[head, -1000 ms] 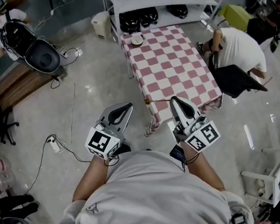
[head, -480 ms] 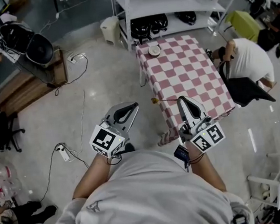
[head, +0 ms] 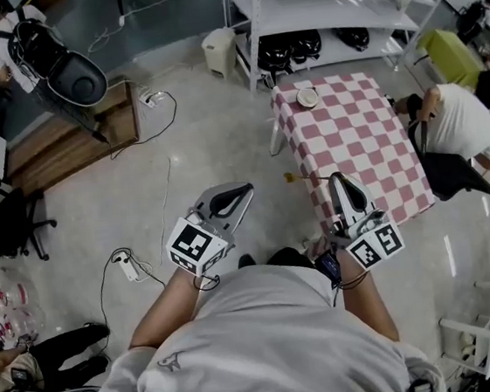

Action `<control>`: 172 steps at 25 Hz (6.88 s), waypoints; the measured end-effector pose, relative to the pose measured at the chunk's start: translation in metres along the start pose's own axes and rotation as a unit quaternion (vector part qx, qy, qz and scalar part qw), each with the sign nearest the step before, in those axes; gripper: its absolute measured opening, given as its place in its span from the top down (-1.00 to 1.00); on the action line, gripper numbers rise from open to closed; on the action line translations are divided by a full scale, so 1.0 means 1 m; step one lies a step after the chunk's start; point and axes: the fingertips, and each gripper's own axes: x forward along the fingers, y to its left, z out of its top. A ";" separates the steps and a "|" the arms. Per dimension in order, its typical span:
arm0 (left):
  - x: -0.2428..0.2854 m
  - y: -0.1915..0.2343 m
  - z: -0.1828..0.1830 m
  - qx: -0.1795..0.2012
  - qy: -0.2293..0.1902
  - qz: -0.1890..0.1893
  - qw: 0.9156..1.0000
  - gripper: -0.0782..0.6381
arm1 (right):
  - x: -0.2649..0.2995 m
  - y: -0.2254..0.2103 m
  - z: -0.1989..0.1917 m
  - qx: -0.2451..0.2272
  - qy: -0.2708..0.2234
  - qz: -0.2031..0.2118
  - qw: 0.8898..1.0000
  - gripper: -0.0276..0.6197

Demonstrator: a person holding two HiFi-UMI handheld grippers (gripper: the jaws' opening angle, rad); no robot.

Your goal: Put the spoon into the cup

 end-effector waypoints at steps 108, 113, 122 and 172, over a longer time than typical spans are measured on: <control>0.486 0.298 -0.080 -0.047 0.151 -0.274 0.949 0.74 | 0.240 -0.460 -0.082 0.089 0.064 -0.249 0.962 0.81; 0.500 0.292 -0.111 -0.056 0.177 -0.272 0.944 0.74 | 0.240 -0.485 -0.108 0.112 0.078 -0.241 0.961 0.81; 0.524 0.288 -0.155 -0.076 0.206 -0.271 0.937 0.74 | 0.247 -0.507 -0.156 0.137 0.117 -0.211 0.961 0.81; 0.558 0.311 -0.268 -0.129 0.269 -0.223 0.928 0.74 | 0.253 -0.549 -0.299 0.268 0.163 -0.194 0.929 0.80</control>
